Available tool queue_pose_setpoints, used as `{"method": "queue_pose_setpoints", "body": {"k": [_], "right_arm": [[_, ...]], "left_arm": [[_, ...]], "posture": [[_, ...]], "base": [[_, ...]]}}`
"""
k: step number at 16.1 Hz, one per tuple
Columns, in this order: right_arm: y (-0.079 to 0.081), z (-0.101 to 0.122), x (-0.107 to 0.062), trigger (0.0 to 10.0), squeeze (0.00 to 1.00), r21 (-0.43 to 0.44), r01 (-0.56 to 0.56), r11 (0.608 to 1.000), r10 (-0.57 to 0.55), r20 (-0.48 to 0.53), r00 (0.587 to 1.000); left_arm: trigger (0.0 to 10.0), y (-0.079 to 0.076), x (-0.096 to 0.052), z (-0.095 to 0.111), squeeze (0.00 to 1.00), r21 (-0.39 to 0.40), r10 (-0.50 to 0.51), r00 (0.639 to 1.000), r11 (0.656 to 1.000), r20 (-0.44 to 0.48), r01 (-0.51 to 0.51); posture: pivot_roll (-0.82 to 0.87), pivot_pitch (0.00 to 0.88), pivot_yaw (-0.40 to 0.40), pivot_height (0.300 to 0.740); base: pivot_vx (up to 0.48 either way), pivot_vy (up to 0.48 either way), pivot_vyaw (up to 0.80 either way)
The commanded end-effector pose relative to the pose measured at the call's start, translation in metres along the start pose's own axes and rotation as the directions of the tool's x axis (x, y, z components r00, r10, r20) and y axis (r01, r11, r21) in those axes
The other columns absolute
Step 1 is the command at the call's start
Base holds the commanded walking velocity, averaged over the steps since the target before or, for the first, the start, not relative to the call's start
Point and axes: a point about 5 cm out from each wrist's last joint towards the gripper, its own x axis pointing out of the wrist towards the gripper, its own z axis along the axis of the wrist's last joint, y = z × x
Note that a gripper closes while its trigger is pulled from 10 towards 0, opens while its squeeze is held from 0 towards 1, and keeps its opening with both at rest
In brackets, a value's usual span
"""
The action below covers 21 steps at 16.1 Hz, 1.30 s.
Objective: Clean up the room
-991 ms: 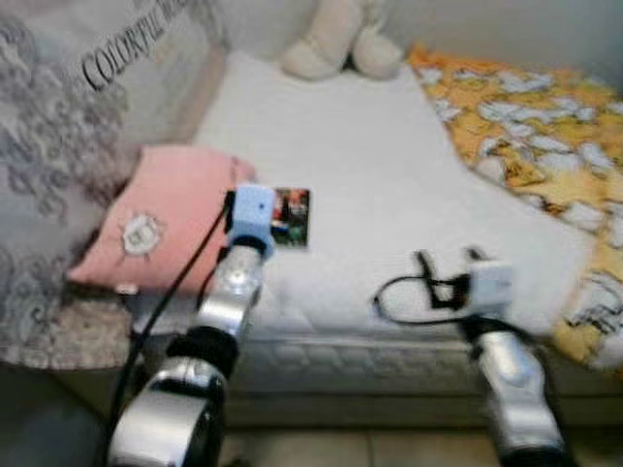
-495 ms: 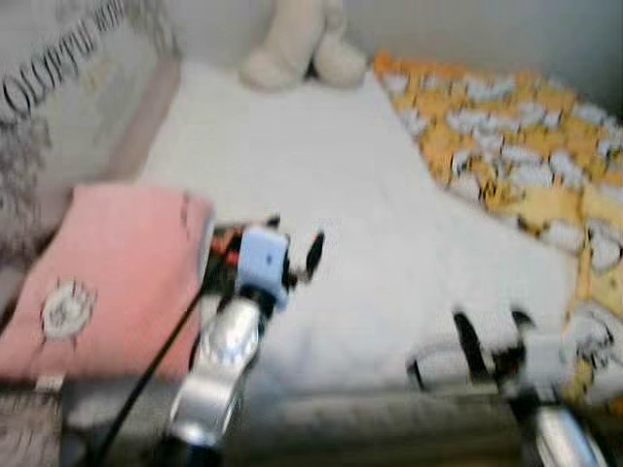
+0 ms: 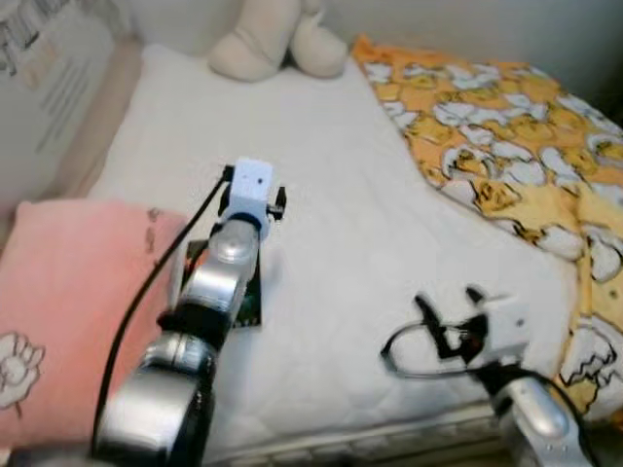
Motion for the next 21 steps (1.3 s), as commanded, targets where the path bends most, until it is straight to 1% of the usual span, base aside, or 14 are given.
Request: {"method": "queue_pose_setpoints", "body": {"k": [1,3,4,6,7,8,9,10,11,13,15,18,19,21], "right_arm": [[0.008,0.007,0.0,10.0,0.0,-0.004,-0.043,0.999,0.043,0.019,0.999],[0.016,0.001,-0.024,10.0,0.0,0.007,-0.054,0.999,0.054,-0.031,0.998],[0.019,-0.002,-0.037,10.0,0.0,0.008,-0.06,0.998,0.06,-0.059,0.996],[0.026,-0.005,-0.055,10.0,0.0,0.009,-0.066,0.998,0.066,-0.105,0.992],[0.029,-0.004,-0.068,10.0,0.0,0.013,-0.063,0.998,0.064,-0.132,0.989],[0.031,-0.003,-0.082,10.0,0.0,0.012,-0.054,0.998,0.055,-0.158,0.986],[0.031,-0.003,-0.087,10.0,0.0,0.013,-0.049,0.999,0.05,-0.168,0.985],[0.031,0.0,-0.098,10.0,0.0,0.009,-0.038,0.999,0.039,-0.188,0.981],[0.03,0.0,-0.103,10.0,0.0,0.011,-0.023,1.0,0.025,-0.2,0.98],[0.031,0.001,-0.11,10.0,0.0,0.014,-0.016,1.0,0.019,-0.218,0.976],[0.035,0.003,-0.115,10.0,0.0,0.018,-0.027,0.999,0.03,-0.238,0.971],[0.034,0.003,-0.114,10.0,0.0,0.02,-0.03,0.999,0.034,-0.246,0.969],[0.035,0.001,-0.111,10.0,0.0,0.027,-0.043,0.999,0.049,-0.255,0.966],[0.036,-0.001,-0.108,10.0,0.0,0.027,-0.057,0.998,0.062,-0.262,0.963]], "left_arm": [[10.0,0.01,-0.001,-0.016,0.0,-0.003,0.046,0.998,0.999,-0.053,-0.047],[10.0,0.011,0.003,-0.02,0.0,0.011,0.082,0.993,0.997,-0.084,-0.081],[10.0,0.012,0.004,-0.021,0.0,0.015,0.106,0.99,0.994,-0.088,-0.105],[10.0,0.014,0.005,-0.024,0.0,0.008,0.132,0.985,0.991,-0.11,-0.132],[10.0,0.014,0.004,-0.028,0.0,-0.006,0.136,0.983,0.99,-0.126,-0.137],[10.0,0.011,0.003,-0.031,0.0,-0.037,0.113,0.983,0.992,-0.142,-0.119],[10.0,0.009,0.003,-0.032,0.0,-0.051,0.098,0.984,0.993,-0.148,-0.107],[10.0,0.004,0.003,-0.034,0.0,-0.005,0.075,0.985,0.997,-0.153,-0.076],[10.0,0.003,0.003,-0.034,0.0,0.017,0.081,0.984,0.997,-0.158,-0.08],[10.0,0.009,0.003,-0.035,0.0,0.046,0.127,0.976,0.992,-0.175,-0.121],[10.0,0.019,0.001,-0.041,0.0,0.035,0.17,0.964,0.985,-0.202,-0.167],[10.0,0.019,-0.004,-0.056,0.0,0.044,0.163,0.952,0.987,-0.259,-0.157],[10.0,0.019,-0.009,-0.067,0.0,0.048,0.165,0.937,0.986,-0.307,-0.157],[10.0,0.016,-0.013,-0.078,0.0,0.05,0.126,0.929,0.992,-0.348,-0.115]], "posture": [[-0.09,0.0,-0.095,0.74],[-0.15,0.0,-0.106,0.74],[-0.18,0.022,-0.108,0.74],[-0.21,0.056,-0.114,0.74],[-0.24,0.084,-0.121,0.74],[-0.27,0.111,-0.127,0.74],[-0.28,0.116,-0.126,0.74],[-0.31,0.143,-0.128,0.74],[-0.32,0.155,-0.135,0.74],[-0.32,0.17,-0.144,0.74],[-0.32,0.176,-0.147,0.74],[-0.31,0.18,-0.151,0.74],[-0.29,0.179,-0.157,0.74],[-0.28,0.176,-0.157,0.74]], "base": [[0.0,0.0,0.0],[0.0,0.0,0.0],[0.0,0.0,0.0],[0.0,0.0,0.0],[0.0,0.0,0.0],[0.0,0.0,0.0],[0.0,0.0,0.0],[0.0,0.0,0.0],[0.0,0.0,0.0],[0.0,0.0,0.0],[0.0,0.0,0.0],[0.0,0.0,0.0],[0.0,0.0,0.0],[0.0,0.0,0.0]]}}
